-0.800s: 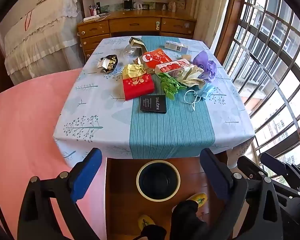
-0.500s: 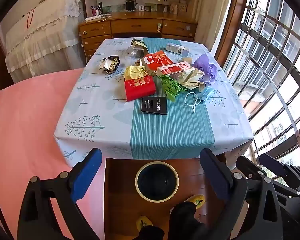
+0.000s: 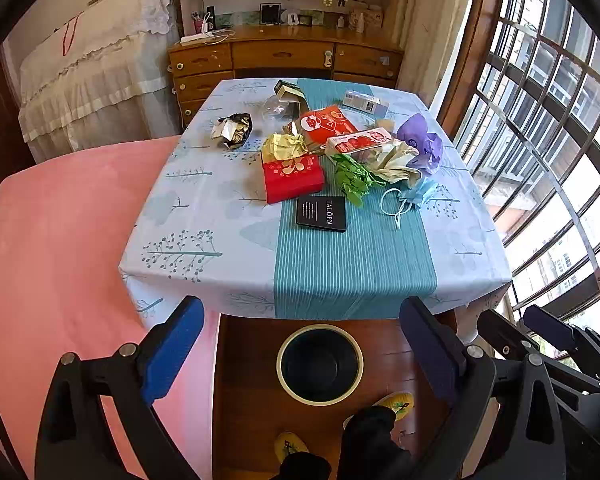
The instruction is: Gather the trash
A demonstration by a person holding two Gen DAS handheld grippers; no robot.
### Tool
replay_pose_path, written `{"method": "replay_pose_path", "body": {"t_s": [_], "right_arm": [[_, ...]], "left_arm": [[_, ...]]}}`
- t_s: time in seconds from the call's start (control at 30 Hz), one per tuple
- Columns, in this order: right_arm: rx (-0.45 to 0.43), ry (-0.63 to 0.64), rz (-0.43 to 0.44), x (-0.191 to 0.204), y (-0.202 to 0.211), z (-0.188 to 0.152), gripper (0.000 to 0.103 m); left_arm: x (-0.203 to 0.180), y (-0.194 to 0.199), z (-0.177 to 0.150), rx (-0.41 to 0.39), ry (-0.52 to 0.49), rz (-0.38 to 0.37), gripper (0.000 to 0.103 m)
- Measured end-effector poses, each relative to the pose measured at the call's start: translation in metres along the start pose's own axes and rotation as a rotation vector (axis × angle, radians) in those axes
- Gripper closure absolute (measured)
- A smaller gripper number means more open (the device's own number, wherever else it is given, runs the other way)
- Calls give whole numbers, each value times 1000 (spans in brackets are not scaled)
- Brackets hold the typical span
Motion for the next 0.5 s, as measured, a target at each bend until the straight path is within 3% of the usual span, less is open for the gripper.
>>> {"method": "replay_pose_path", "body": {"t_s": [0.5], "right_arm": [[-20, 2, -9, 7, 5, 4, 43]], "left_arm": [[5, 5, 7, -35, -4, -8, 6]]}}
Point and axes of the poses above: each gripper's, at about its wrist camera, not at the fingertips, and y roughly against the way its jaws point, x to its left, z to its top, the point moved 8 cm from there along -y, roughly the way its jaws point, and after that the axes turned 14 degrees about y, right-handed, at the moved point
